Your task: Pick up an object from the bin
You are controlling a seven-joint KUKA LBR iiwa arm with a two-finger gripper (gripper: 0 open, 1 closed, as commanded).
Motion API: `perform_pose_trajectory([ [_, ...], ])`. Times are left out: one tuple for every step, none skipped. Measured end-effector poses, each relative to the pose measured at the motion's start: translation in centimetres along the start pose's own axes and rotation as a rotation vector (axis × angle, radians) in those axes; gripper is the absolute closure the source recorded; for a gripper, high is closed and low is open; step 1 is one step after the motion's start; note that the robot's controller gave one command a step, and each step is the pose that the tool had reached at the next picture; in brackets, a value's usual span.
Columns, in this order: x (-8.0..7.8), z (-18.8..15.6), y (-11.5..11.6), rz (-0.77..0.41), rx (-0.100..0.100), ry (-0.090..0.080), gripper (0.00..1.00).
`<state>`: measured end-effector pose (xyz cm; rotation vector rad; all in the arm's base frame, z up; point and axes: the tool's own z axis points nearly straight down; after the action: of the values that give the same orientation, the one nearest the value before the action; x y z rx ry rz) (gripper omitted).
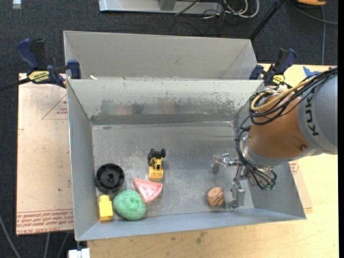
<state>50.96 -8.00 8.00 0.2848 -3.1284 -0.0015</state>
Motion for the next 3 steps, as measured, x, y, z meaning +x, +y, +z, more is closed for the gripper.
perform_pose_trajectory([
  [0.4, 0.3, 2.4, 0.022, -0.003, 0.0, 0.0],
  [0.3, 0.5, 2.7, -0.272, 0.001, -0.005, 0.0],
  [0.9, 0.9, 5.0, -0.11, 0.0, -0.001, 1.0],
])
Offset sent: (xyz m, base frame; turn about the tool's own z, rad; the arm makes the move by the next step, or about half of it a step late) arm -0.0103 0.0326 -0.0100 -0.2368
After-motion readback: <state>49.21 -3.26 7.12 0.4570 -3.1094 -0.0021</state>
